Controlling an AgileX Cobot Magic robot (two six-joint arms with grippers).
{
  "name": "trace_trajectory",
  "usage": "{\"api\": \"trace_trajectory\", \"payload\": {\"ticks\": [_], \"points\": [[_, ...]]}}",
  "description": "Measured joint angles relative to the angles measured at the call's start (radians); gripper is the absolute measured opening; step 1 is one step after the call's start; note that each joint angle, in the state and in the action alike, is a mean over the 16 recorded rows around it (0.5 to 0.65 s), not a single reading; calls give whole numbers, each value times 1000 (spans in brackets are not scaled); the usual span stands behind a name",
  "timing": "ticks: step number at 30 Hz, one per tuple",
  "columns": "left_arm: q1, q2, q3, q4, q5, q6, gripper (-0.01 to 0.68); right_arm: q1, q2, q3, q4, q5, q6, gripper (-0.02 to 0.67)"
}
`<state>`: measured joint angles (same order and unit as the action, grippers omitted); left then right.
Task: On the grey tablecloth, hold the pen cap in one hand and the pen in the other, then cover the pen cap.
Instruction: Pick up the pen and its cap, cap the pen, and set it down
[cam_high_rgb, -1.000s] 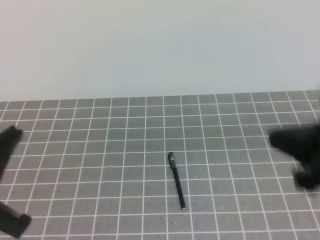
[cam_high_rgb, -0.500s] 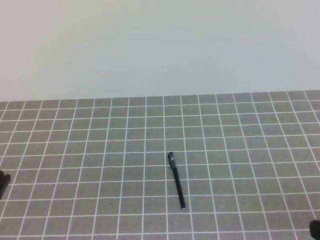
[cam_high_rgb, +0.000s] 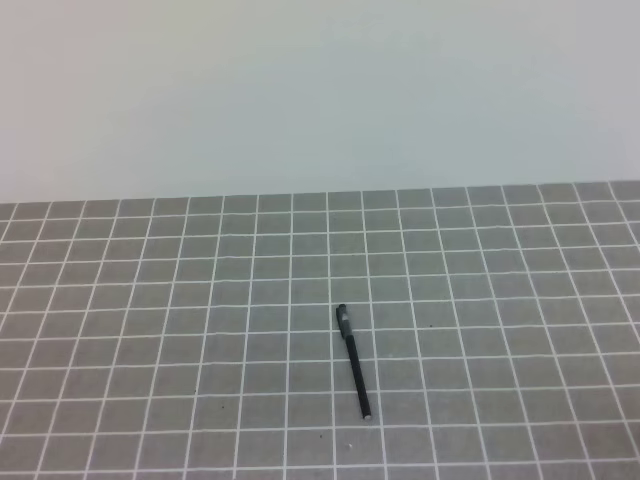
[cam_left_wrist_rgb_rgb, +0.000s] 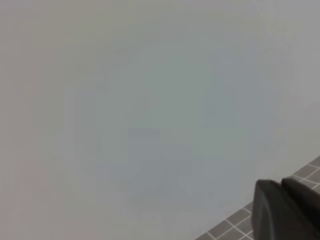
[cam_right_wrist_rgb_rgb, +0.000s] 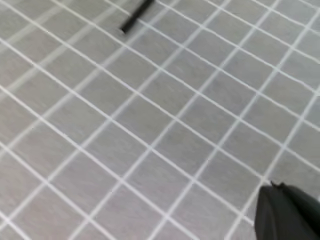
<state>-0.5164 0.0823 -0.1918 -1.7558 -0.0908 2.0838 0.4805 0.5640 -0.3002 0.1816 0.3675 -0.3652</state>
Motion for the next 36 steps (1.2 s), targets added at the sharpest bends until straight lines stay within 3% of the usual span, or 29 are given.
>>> {"api": "trace_trajectory", "payload": {"ticks": [7,25,36], "points": [[0,-15,7,5,11,-2,-1,0,0,0,-61,19,41,6],[0,-13,7,-25,13,-5,-1,-13,-68,16,-53,30,44,6],[0,-16,7,5,14,-4,-1,-226,-286,166,-45,-86,49,6]]}}
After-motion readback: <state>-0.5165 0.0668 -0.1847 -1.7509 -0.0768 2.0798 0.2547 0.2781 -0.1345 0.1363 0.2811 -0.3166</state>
